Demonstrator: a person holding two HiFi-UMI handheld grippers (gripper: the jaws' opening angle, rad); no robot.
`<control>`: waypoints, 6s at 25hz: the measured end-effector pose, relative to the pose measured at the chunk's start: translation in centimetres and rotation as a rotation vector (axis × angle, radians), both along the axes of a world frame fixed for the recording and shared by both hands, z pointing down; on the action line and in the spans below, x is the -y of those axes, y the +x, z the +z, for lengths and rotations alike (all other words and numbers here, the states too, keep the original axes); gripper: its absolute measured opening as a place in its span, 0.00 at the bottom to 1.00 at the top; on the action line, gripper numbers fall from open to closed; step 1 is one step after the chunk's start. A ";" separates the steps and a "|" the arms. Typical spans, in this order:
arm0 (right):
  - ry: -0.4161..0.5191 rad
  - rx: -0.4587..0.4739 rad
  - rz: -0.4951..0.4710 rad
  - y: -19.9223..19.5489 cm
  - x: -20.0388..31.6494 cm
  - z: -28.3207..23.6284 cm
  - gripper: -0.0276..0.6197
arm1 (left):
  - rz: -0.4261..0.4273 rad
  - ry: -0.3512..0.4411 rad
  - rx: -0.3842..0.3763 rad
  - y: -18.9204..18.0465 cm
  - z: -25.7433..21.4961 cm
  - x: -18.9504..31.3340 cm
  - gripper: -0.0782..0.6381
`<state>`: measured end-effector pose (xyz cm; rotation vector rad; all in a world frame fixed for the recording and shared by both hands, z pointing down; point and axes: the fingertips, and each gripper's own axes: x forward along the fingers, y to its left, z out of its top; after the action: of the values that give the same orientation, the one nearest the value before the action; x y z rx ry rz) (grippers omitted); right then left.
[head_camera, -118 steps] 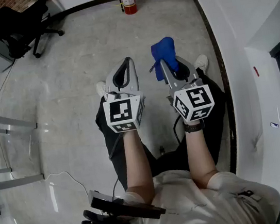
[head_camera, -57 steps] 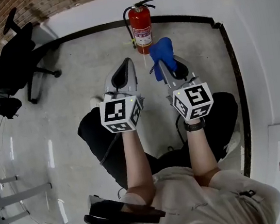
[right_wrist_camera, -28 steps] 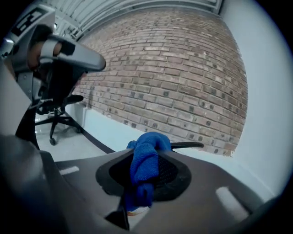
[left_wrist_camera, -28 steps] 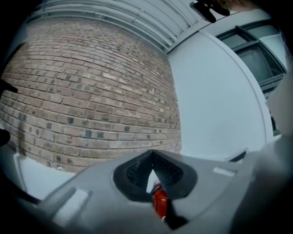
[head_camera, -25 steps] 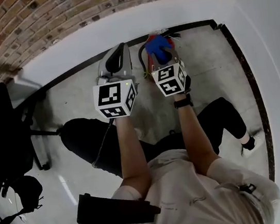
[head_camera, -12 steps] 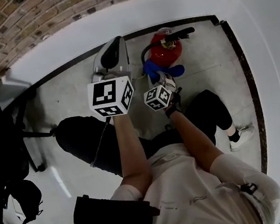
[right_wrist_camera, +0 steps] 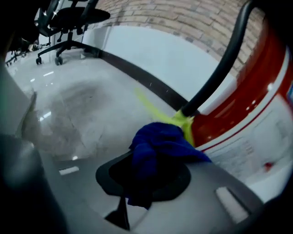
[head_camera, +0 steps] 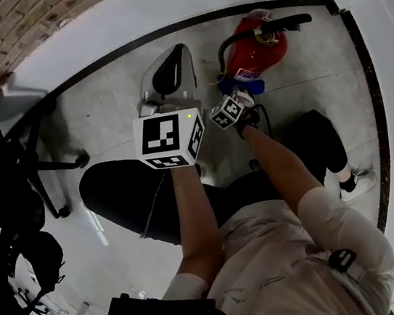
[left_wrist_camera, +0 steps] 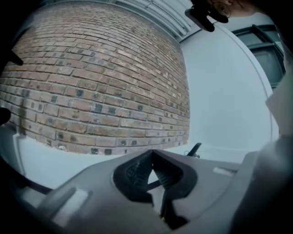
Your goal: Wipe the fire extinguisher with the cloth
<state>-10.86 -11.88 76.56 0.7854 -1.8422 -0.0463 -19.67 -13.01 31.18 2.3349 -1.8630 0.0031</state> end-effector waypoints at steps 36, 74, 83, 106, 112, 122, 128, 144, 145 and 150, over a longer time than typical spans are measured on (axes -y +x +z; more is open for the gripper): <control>0.113 0.229 0.129 4.0 0.7 -8.6 0.16 | 0.013 0.028 -0.070 4.7 -0.1 -0.8 0.11; 0.396 1.401 0.491 5.9 0.8 -31.4 0.16 | 0.058 0.066 -0.069 5.5 -0.6 0.8 0.11; 0.188 1.241 0.620 7.1 1.0 -15.1 0.16 | 0.027 0.011 -0.048 4.9 2.5 0.4 0.11; -0.323 1.280 0.752 9.5 -1.5 -19.7 0.17 | 0.105 0.004 -0.014 6.6 2.2 0.0 0.11; -0.135 1.635 0.586 11.0 1.4 -37.7 0.17 | 0.081 0.055 -0.033 6.4 -0.2 -0.1 0.11; 0.018 1.670 0.566 10.2 2.5 -36.2 0.16 | 0.104 0.062 0.009 7.6 -0.5 -0.8 0.11; 0.035 1.512 0.636 9.8 1.0 -29.6 0.16 | 0.095 0.026 0.014 7.6 1.0 -0.6 0.11; -0.585 1.016 1.059 8.6 0.0 6.2 0.16 | 0.076 -0.071 -0.007 7.2 5.7 0.4 0.11; -0.606 0.982 1.045 8.4 0.1 6.8 0.16 | 0.075 -0.075 0.000 7.1 5.9 0.3 0.11; -0.661 0.949 0.974 8.8 0.0 5.6 0.16 | 0.061 -0.066 0.011 6.5 5.2 -0.4 0.11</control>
<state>-2.08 -11.87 82.12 1.2230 -1.8661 1.7042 -13.14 -12.66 36.41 2.3503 -1.7679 0.0829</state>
